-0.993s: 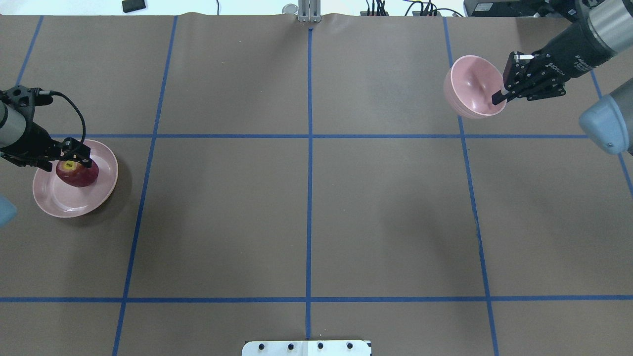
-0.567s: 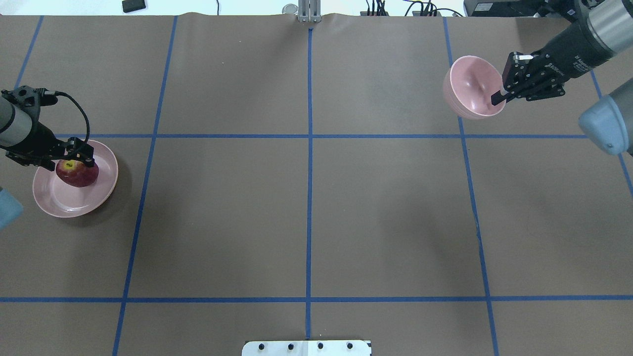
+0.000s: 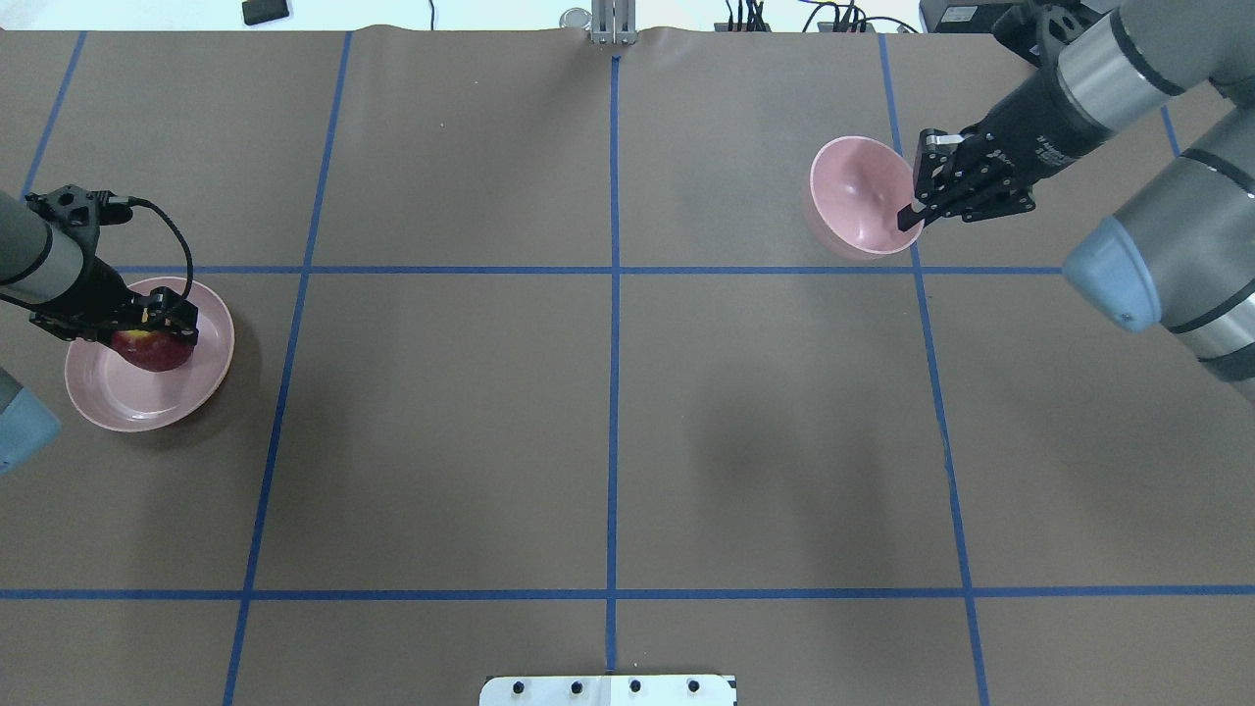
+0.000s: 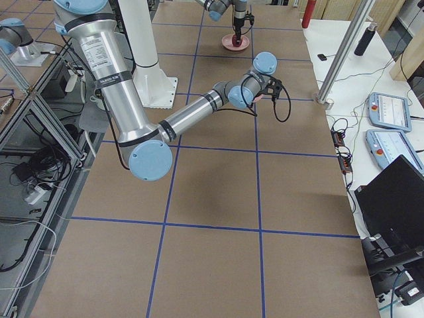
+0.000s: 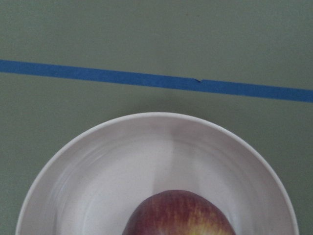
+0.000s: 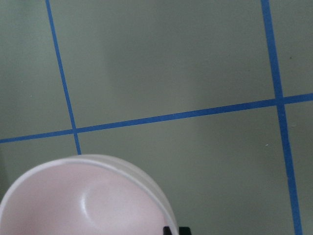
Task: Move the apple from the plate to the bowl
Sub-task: 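Slide the bowl toward table center with the right gripper while the left grasps the apple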
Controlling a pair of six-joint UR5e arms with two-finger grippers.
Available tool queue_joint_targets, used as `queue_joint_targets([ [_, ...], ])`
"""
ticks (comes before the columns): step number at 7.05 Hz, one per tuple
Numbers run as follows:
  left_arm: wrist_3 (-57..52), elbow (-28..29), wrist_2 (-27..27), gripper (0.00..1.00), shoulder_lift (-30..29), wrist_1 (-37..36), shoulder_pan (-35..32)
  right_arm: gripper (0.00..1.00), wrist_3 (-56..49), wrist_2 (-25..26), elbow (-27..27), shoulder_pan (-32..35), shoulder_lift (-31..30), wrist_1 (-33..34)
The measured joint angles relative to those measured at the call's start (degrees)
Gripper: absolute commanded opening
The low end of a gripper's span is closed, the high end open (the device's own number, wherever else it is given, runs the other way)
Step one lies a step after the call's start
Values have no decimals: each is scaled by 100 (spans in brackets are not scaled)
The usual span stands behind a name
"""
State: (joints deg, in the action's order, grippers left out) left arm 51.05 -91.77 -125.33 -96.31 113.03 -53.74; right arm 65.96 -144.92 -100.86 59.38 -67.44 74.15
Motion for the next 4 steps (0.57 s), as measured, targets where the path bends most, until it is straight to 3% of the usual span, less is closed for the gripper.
queue_joint_targets([
  [1,18,-10,0,6,0,3,35,0,148,171,6,-192,116,2],
  [2,16,-39,-17,0,11,-4,43,0,258,328,13,-374,210,3],
  [4,-18,-216,-275,0,46,-46,-77,0,514,757,66,-861,449,8],
])
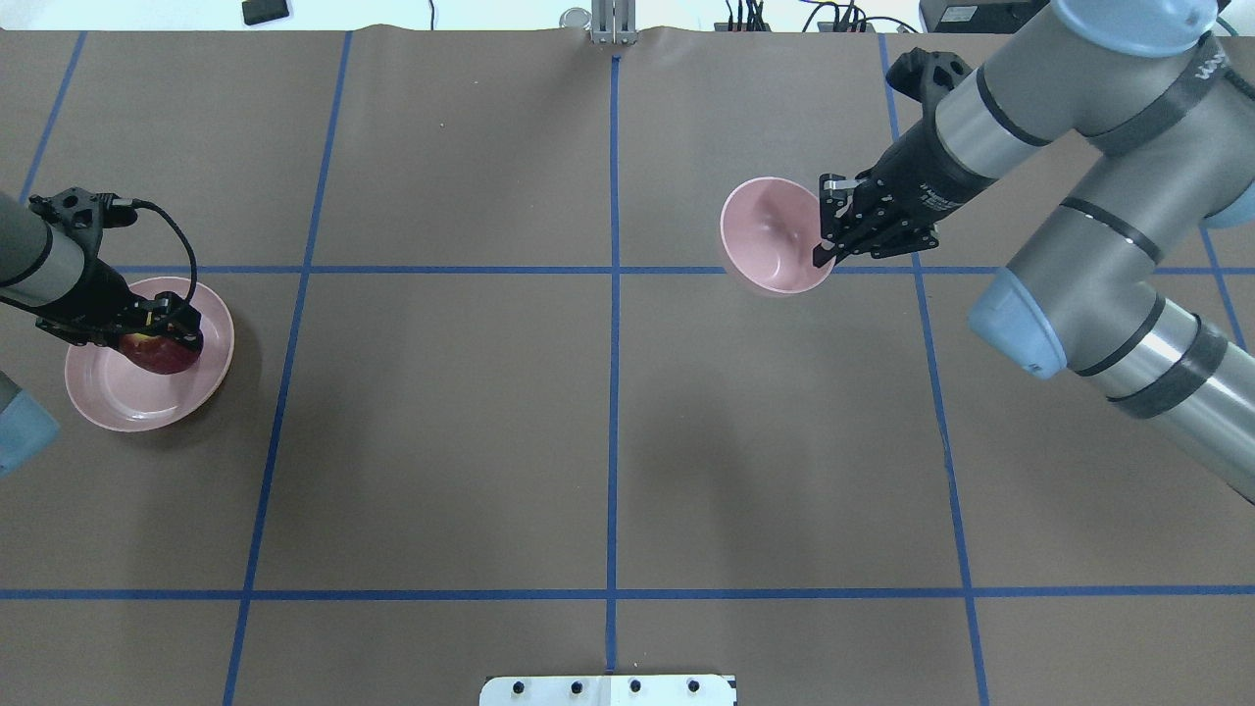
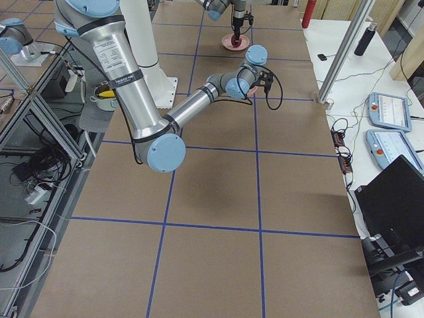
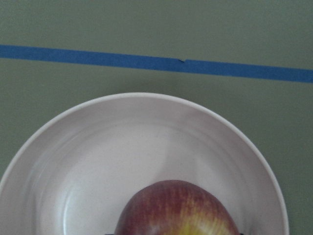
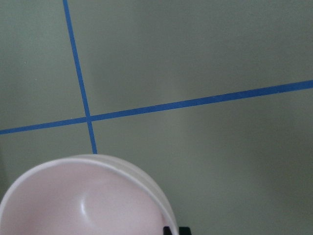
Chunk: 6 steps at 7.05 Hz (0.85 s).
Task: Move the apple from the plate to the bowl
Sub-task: 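Slide the bowl toward table center with the right gripper while the left grasps the apple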
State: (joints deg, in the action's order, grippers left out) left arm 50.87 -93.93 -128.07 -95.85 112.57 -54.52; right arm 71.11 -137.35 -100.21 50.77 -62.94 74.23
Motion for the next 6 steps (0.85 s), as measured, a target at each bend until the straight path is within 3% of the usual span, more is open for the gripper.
queue_joint_targets([
  [3,-15,-323,-412,0,-8,-21,-238,0,76,786,574,-731,598,16],
  [6,0,-432,-486,0,-225,-230,-249,0,-394,1071,1981,-937,1538,-14],
])
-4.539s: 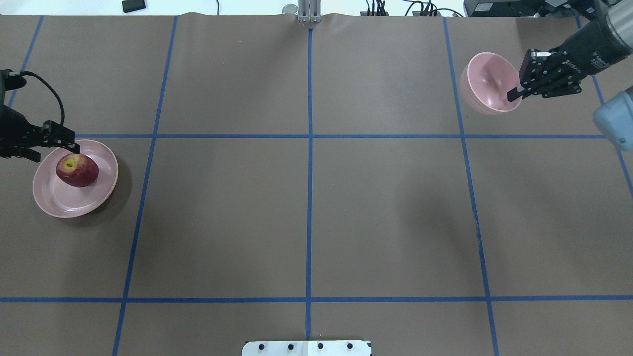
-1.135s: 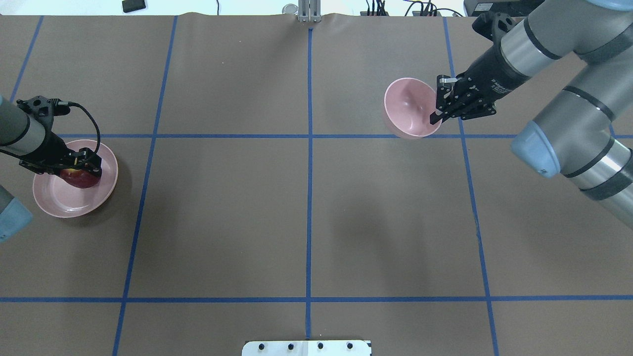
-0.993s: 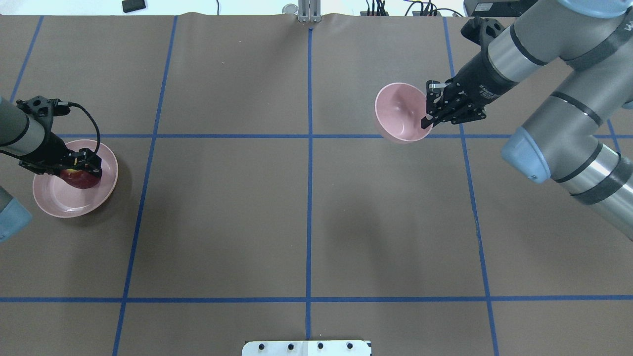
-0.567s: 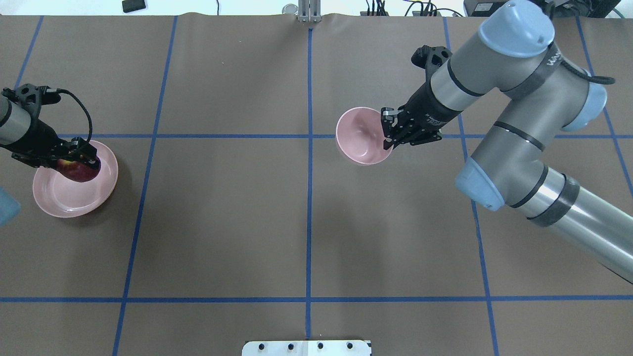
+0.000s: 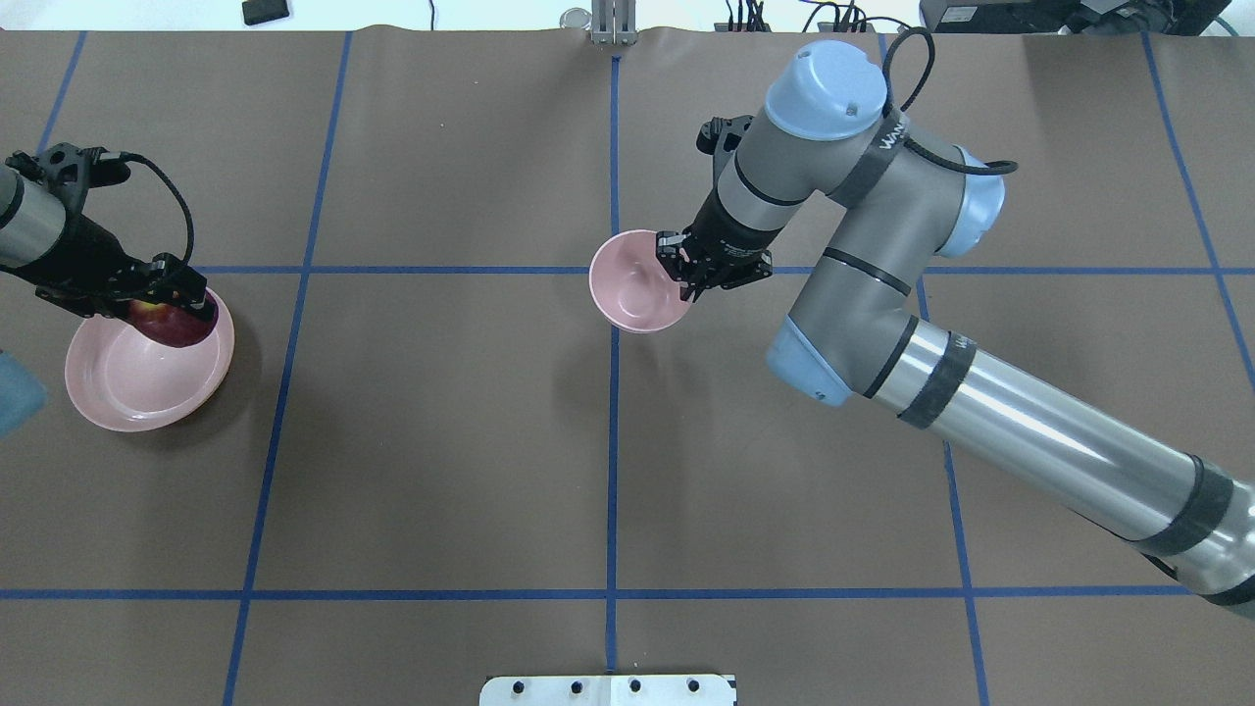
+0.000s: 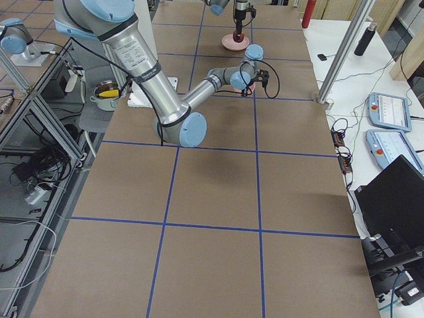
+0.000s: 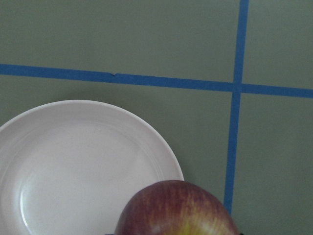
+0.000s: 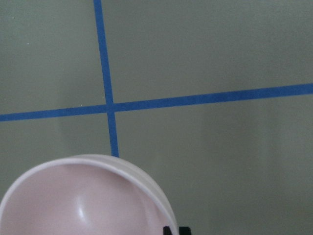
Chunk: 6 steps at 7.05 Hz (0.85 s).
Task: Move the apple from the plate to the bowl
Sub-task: 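Slide the bowl toward table center with the right gripper while the left grasps the apple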
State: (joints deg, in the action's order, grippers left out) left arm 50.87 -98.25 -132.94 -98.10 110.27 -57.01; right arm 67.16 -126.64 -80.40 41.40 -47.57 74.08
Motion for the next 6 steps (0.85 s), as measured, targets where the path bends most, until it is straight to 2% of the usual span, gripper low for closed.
queue_joint_targets([
  [2,16,-13,-4,0,-207,-218,3,0,-202,15,594,-7,379,-12],
  [5,67,-14,-12,0,-306,-258,-2,0,-251,50,1044,-93,691,-76],
  [6,70,-13,-13,0,-306,-260,-2,25,-252,90,1114,-132,724,-83],
])
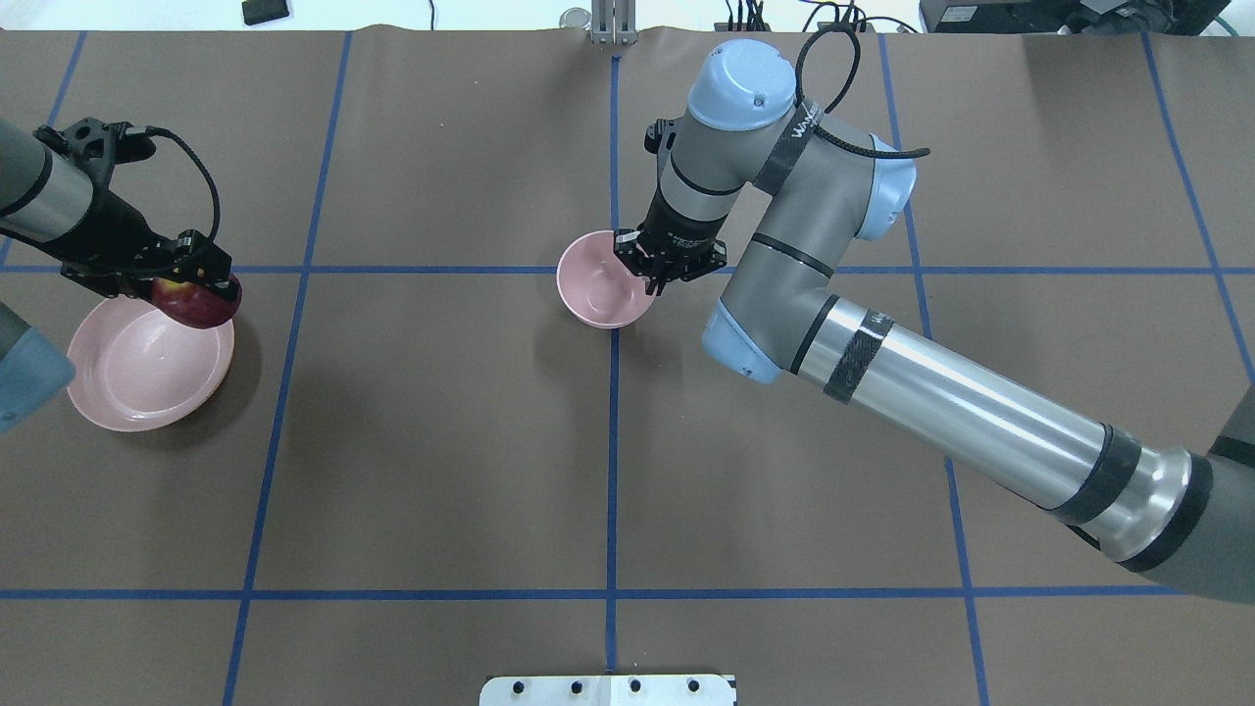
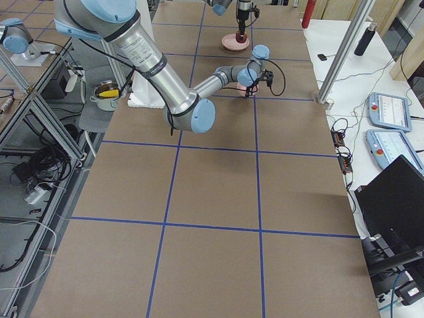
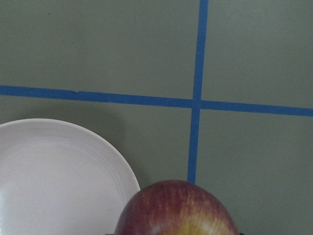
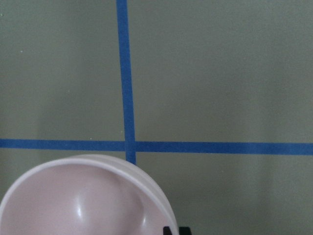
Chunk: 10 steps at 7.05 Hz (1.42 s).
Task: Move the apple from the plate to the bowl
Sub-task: 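Slide the bowl toward table center with the right gripper while the left grasps the apple, then release the bowl and raise the right gripper while the left gripper lifts the apple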
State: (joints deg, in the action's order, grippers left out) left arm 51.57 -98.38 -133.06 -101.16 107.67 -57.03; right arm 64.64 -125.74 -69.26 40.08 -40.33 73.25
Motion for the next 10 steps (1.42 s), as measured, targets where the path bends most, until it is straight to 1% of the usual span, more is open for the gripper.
queue_joint_targets([
  [1,1,2,0,0,-1,0,0,99,23,65,53,-39,18,-7],
  [4,6,3,-2,0,-33,-19,4,100,179,127,65,-25,117,-12],
  [5,17,2,-4,0,-202,-211,9,100,199,68,29,69,154,13],
  [6,112,-13,-4,0,-634,-707,22,100,192,-69,-23,198,163,107],
  [7,395,-35,-7,0,-1162,-1212,81,100,145,-202,-116,340,142,337],
  [8,844,-20,8,0,-1648,-1500,258,100,71,-246,-325,477,40,697],
  [9,1386,103,41,0,-2140,-1615,525,100,-107,-221,-608,621,-202,1018],
  [10,1871,365,72,0,-2654,-1653,744,100,-510,-194,-890,830,-577,1183],
])
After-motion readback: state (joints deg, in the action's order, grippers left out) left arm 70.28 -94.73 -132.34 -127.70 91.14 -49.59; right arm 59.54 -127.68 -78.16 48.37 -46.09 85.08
